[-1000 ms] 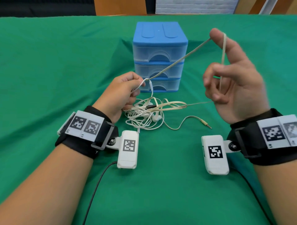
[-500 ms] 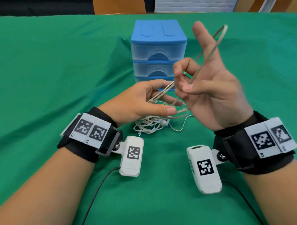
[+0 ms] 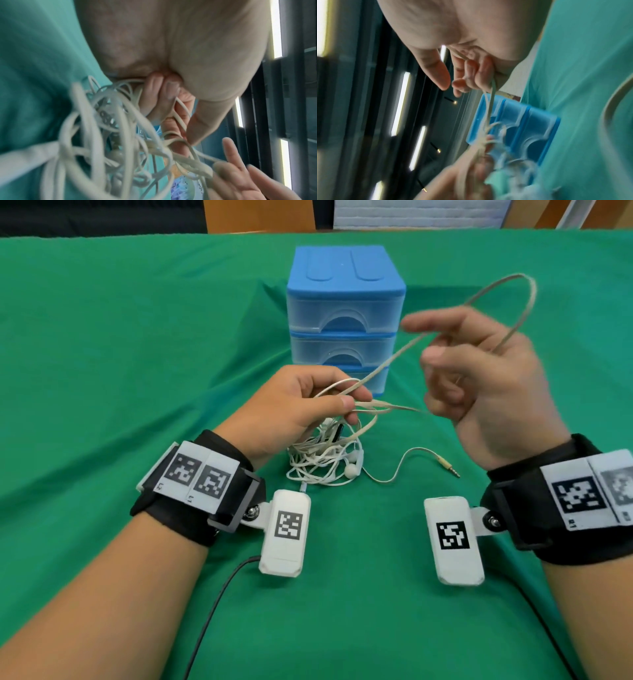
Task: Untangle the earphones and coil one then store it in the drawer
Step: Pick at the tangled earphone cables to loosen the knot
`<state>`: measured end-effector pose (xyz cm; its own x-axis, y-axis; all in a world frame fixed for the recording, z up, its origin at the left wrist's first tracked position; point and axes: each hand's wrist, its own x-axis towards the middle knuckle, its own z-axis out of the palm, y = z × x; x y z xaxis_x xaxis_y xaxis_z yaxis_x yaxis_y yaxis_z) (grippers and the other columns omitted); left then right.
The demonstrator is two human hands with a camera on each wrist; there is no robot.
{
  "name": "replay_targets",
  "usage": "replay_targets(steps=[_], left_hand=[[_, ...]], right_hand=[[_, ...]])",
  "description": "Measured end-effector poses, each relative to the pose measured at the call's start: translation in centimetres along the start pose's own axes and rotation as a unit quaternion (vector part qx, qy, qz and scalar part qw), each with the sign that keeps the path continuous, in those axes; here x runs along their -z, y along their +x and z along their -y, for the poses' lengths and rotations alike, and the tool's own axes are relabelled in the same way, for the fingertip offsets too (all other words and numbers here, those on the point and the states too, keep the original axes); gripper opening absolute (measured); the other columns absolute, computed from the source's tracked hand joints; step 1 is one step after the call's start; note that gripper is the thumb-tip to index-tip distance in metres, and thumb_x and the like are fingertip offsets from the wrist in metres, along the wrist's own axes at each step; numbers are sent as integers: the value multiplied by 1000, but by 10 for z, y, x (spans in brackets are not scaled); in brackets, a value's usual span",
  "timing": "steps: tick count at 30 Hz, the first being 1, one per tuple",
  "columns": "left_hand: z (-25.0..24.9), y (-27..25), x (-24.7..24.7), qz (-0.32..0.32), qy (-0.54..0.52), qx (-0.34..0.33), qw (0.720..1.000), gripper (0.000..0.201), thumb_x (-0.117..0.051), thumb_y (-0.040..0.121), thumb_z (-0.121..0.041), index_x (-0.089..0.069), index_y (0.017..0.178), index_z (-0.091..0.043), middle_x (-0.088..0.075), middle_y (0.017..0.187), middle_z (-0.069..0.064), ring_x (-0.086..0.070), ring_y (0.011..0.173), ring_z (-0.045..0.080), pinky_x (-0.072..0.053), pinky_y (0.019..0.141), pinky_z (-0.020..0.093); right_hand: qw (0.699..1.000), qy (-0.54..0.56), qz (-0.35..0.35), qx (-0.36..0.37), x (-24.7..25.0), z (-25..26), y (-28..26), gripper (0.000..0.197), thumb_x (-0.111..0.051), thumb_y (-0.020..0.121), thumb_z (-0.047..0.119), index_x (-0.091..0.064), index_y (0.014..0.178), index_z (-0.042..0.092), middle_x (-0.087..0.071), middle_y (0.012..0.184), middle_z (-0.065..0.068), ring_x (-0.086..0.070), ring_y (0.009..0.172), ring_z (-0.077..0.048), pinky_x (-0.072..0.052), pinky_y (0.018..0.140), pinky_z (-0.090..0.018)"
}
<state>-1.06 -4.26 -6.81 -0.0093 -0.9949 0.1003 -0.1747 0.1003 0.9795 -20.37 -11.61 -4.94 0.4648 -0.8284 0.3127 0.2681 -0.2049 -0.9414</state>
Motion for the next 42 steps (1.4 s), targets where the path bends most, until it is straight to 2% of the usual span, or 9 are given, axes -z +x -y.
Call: replay_targets(steps=[3,5,8,11,14,18,24,34,42], left_hand=[[0,1,-2,-18,-18,-22,999,15,-55,94,11,-62,107,9,-64,80,10,-60,54,-5,-37,48,1],[0,0,-3,-19,-12,-36,999,14,-57,93,12,-61,106,11,-65,77,10,-58,50,-6,-38,49,1],[1,0,-3,-26,-3,-41,999,14,-60,91,11,-61,105,14,-64,66,-5,-54,46,-7,-38,50,2],[2,0,-3,-24,21,-48,998,13,-65,90,8,-62,102,12,-62,71,0,-54,51,-6,-39,54,3],[1,0,-3,-20,16,-42,999,9,-62,91,8,-61,101,8,-60,72,4,-52,46,-6,-37,49,2],[4,1,-2,-22,27,-33,999,3,-62,92,5,-61,96,4,-60,62,-14,-49,46,-6,-35,47,2],[6,3,7,-30,-15,-5,999,6,-60,96,-6,-61,90,-6,-56,57,-12,-25,41,3,-15,39,18],[10,4,12,-64,-49,-3,997,17,-59,99,-13,-66,83,-12,-52,68,2,-23,42,5,-16,38,18],[17,6,18,-93,-107,-17,990,17,-57,100,-21,-67,90,-10,-42,64,2,-22,39,3,-18,37,15]], right_hand=[[982,-177,67,-5,-2,-9,-3,11,-69,89,7,-73,99,3,-55,61,6,-37,42,-1,-30,45,-12],[965,-239,103,-8,-2,-13,-4,10,-73,88,8,-74,95,2,-60,69,-1,-47,48,2,-35,51,-6],[953,-278,124,-7,-1,-13,-4,9,-77,85,14,-75,86,5,-66,71,-2,-51,57,2,-37,59,-7],[940,-314,131,-30,2,-14,-4,14,-76,86,15,-70,80,3,-57,57,13,-47,48,1,-33,52,-6],[960,-241,135,-48,0,-14,-5,15,-71,91,12,-63,79,6,-50,51,16,-38,44,-1,-28,46,-9],[997,-11,68,-46,0,-9,-1,9,-56,91,14,-56,82,14,-58,77,-2,-34,55,-9,-20,51,-24],[977,212,-20,6,20,3,7,13,-42,101,15,-47,89,17,-63,92,-2,-41,67,-13,-27,61,-27],[976,211,-56,-22,19,-7,7,14,-41,96,19,-46,84,22,-71,113,-13,-49,75,-14,-34,65,-28],[986,118,-52,-109,9,-16,6,15,-47,87,16,-49,73,20,-69,89,-12,-46,63,-16,-32,58,-27]])
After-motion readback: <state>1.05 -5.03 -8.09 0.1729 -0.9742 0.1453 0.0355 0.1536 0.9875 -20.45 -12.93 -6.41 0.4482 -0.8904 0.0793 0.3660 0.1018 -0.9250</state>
